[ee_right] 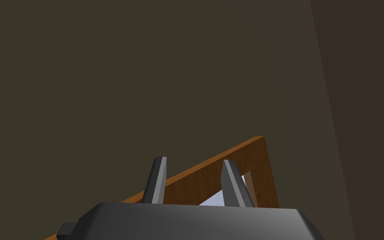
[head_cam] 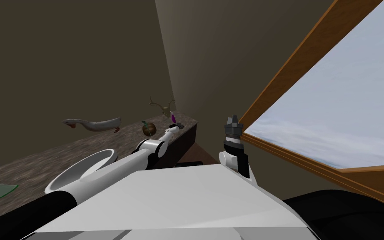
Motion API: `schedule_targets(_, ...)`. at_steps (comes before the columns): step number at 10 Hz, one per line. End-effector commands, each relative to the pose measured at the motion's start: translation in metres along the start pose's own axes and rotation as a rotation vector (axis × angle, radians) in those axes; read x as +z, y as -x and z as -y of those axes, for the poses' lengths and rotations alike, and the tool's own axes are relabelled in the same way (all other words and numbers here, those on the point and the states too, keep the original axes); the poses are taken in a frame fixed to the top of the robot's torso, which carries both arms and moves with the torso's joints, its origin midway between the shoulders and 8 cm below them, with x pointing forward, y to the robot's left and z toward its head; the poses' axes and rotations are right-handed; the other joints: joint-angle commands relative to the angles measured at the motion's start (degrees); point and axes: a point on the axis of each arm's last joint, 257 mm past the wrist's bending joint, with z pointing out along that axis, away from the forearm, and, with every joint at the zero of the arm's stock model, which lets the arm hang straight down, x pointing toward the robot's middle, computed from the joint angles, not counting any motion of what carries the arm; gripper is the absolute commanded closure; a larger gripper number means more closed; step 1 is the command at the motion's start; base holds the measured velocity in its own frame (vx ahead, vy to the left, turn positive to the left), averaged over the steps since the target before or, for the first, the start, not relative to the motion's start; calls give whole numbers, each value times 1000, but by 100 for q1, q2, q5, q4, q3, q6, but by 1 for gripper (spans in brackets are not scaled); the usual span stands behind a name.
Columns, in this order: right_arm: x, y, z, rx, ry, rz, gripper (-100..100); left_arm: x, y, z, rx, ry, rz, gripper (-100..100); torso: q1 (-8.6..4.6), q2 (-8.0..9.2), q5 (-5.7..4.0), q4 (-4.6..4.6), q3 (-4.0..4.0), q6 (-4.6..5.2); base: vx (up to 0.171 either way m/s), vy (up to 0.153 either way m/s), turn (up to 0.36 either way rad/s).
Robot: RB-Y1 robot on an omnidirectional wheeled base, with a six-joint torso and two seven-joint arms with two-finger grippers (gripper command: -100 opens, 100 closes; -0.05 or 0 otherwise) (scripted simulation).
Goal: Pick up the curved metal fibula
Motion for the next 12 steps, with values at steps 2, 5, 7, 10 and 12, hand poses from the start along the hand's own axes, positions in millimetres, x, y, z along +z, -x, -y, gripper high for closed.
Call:
schedule_targets(2,0,0,0,0,0,0,0,0,0,-1,0,1,0,100,1,0,-1,2,1,-3,0,0,0)
schedule_targets(5,0,0,0,0,0,0,0,0,0,0,3,0,0,100,3,1,3,0,0,-3,0,0,0)
schedule_targets(7,0,0,0,0,0,0,0,-3,20,-11,-21,32,27,100,3,1,3,0,0,-3,24,-16,-47)
schedule_targets(10,0,0,0,0,0,0,0,-7,16,-2,-29,6,-2,100,-8,-24,8,-19,-21,4,29,-23,-12)
schedule_targets(12,0,0,0,0,0,0,0,-12,46,-18,-53,48,44,100,-11,-33,13,-30,-31,13,52,-29,-67)
